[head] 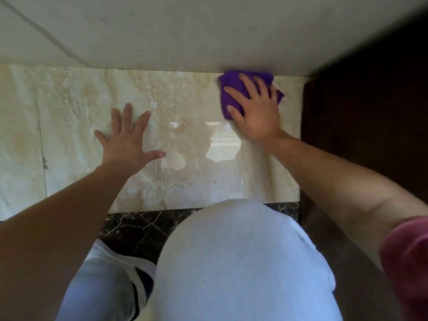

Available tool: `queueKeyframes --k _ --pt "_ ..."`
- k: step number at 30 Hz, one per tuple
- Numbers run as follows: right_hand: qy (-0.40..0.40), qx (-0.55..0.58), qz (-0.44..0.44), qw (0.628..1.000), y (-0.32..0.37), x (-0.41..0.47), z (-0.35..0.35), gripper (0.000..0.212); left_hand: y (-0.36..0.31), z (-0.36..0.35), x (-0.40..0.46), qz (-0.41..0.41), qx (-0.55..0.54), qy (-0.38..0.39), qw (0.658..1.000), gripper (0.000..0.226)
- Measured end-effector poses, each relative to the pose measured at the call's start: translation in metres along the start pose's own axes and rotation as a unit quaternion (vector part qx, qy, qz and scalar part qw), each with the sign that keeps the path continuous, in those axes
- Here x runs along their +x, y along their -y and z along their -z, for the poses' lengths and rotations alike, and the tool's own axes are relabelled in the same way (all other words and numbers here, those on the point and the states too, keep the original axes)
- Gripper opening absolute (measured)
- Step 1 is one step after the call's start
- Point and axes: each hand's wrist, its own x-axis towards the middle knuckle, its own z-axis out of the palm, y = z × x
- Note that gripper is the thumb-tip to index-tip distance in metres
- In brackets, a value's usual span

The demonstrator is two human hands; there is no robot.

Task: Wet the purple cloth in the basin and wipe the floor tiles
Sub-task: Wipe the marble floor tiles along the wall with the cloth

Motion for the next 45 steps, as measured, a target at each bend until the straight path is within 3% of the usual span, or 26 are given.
queueKeyframes --k 4,8,10,12,14,16,22,27,31,35,40,45 --pt "0.008 0.02 -0.09 0.996 -0.071 -0.023 0.008 0.054 0.003 -0.004 0.0 -0.007 0.004 -0.008 1.0 0.115" --pt "-0.027 0.055 -0.228 0.972 0.009 -0.002 -0.005 0.052 0.0 -0.002 0.0 -0.007 0.014 -0.001 1.0 0.115" --pt "-0.055 0.081 -0.158 0.983 0.059 0.006 -0.012 0.048 0.0 -0.002 0.0 -0.007 0.024 -0.002 1.0 0.115" --pt "-0.052 0.082 -0.012 0.995 0.097 0.012 -0.022 0.045 0.0 -0.001 0.002 -0.001 0.034 0.002 0.999 0.116" --pt "-0.032 0.062 0.092 0.993 0.104 0.015 -0.026 0.045 -0.002 -0.001 0.004 0.003 0.052 0.019 0.998 0.118" --pt "-0.038 0.046 0.113 0.992 0.081 0.012 -0.026 0.045 -0.003 0.003 0.005 0.002 0.057 0.041 0.998 0.12" --pt "-0.021 -0.009 -0.07 0.997 -0.041 -0.019 -0.008 0.053 0.008 0.019 0.007 -0.021 0.066 0.067 0.995 0.135" --pt "-0.045 0.028 -0.238 0.97 0.039 0.004 -0.019 0.052 0.015 0.02 0.016 -0.025 0.048 0.06 0.997 0.138" --pt "-0.08 0.087 -0.117 0.986 0.128 0.026 -0.028 0.043 0.015 0.018 0.019 -0.031 0.048 0.05 0.997 0.138" --pt "-0.037 0.104 -0.021 0.994 0.212 0.045 -0.03 0.046 0.021 0.016 0.006 -0.027 0.011 0.011 1.0 0.135" --pt "-0.063 0.089 0.003 0.994 0.235 0.052 -0.041 0.046 0.083 -0.01 -0.037 0.152 -0.102 -0.058 0.981 0.131" --pt "-0.065 0.079 0.026 0.994 0.298 0.068 -0.044 0.043 0.16 -0.019 -0.069 0.197 -0.125 -0.055 0.971 0.122"
